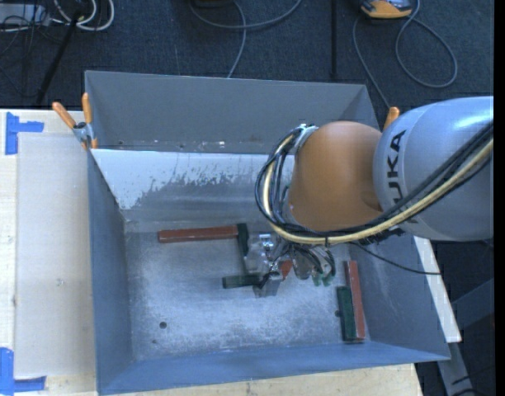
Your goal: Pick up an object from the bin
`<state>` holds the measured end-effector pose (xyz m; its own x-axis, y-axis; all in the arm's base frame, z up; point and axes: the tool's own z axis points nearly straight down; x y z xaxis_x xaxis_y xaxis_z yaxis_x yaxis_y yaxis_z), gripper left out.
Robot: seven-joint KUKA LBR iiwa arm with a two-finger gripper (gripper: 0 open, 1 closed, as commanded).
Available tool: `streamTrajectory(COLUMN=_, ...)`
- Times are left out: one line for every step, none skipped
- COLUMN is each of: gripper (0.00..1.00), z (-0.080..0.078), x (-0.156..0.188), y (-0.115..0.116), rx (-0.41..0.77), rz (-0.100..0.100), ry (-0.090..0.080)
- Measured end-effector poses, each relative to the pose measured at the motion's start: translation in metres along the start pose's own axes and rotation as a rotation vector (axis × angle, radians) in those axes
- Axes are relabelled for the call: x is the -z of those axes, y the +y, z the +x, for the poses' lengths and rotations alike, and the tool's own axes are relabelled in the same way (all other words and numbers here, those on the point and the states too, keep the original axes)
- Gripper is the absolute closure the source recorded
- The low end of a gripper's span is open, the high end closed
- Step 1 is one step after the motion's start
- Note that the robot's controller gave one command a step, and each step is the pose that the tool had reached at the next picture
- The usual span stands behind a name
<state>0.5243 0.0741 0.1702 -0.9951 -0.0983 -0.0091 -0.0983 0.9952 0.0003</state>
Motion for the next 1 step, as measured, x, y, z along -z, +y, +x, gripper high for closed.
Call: streamTrajectory(gripper=1.0, z=0.0276, x=0.0757, y=0.0654, rx=0.034, rz=-0.003, ry=0.003)
